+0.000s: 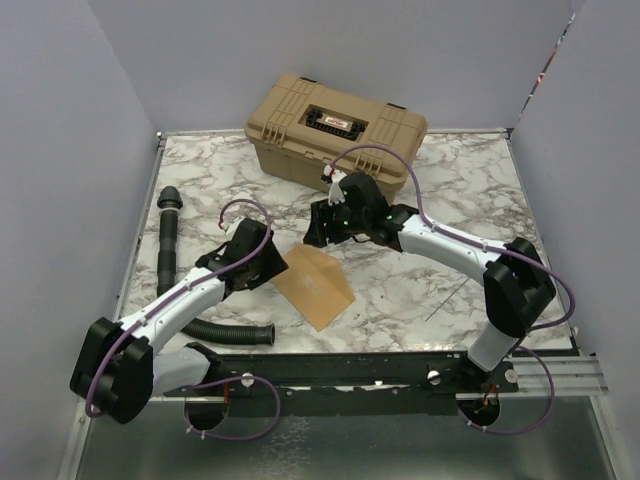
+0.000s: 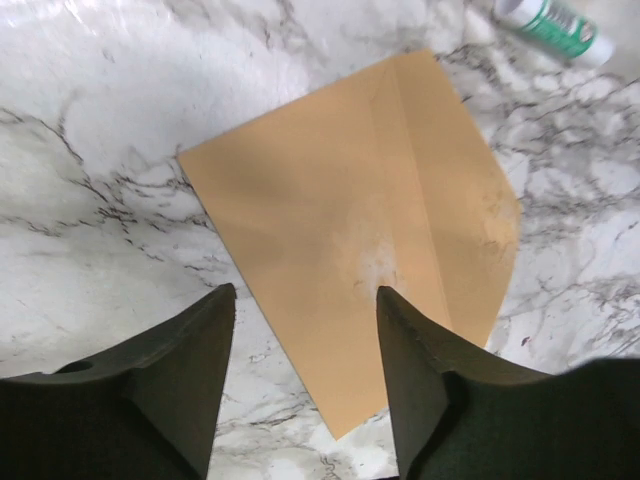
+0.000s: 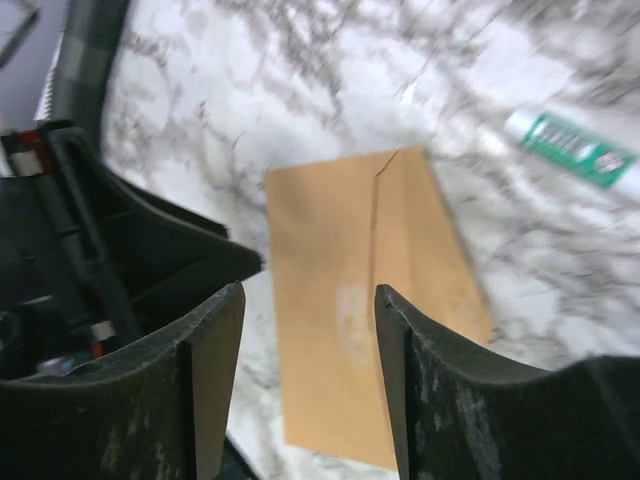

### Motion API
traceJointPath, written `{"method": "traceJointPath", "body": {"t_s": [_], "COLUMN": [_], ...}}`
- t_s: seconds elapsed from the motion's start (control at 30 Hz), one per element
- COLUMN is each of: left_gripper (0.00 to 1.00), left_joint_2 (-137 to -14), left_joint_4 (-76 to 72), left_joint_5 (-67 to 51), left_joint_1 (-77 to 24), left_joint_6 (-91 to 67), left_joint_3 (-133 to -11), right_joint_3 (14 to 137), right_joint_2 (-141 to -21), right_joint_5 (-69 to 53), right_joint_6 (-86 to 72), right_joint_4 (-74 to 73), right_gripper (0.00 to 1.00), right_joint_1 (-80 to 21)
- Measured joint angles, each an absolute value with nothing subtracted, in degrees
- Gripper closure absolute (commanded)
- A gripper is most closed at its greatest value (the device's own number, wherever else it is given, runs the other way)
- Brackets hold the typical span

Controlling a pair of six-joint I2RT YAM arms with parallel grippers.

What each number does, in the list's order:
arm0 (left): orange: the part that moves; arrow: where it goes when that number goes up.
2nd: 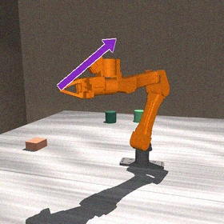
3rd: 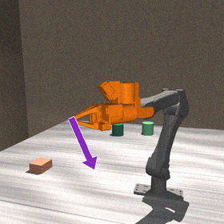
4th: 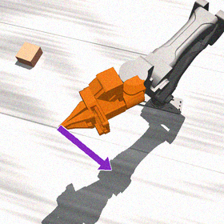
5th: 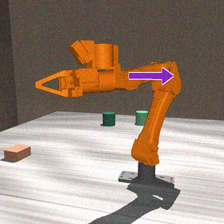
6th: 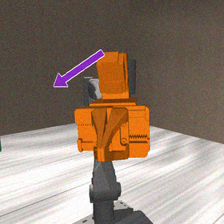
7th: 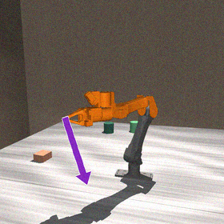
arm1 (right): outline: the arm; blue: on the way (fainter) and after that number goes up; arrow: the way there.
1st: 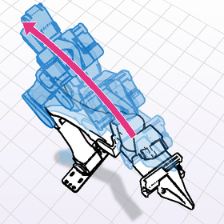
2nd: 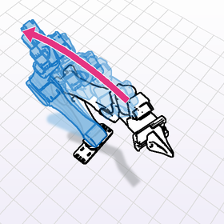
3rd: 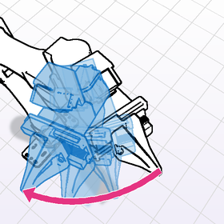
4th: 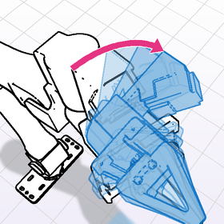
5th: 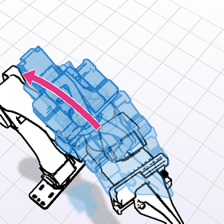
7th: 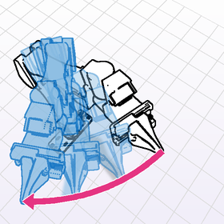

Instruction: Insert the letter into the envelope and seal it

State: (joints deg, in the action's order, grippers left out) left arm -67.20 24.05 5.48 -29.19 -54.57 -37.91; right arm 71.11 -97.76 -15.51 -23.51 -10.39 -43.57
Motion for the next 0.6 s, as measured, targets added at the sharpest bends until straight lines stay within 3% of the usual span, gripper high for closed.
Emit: {"method": "traceJointPath", "body": {"t_s": [0.23, 0.37, 0.6], "left_gripper": [0.15, 0.02, 0.01], "left_joint_2": [-63.44, -62.76, -62.67], "left_joint_4": [24.05, 24.08, 24.08], "left_joint_5": [6.98, 6.96, 5.82], "left_joint_1": [-26.74, -26.22, -25.93], "left_joint_6": [-53.87, -53.69, -53.25], "left_joint_3": [-37.91, -37.91, -37.91], "right_joint_3": [76.23, 82.06, 90.72], "right_joint_2": [-102.59, -108.44, -117.23], "right_joint_5": [-3.4, -2.61, -3.31], "right_joint_6": [-8.64, 2.24, 15.62], "right_joint_4": [-10.96, -14.98, -21.08], "right_gripper": [0.32, 0.33, 0.35], "right_joint_1": [-43.53, -42.26, -40.45]}}
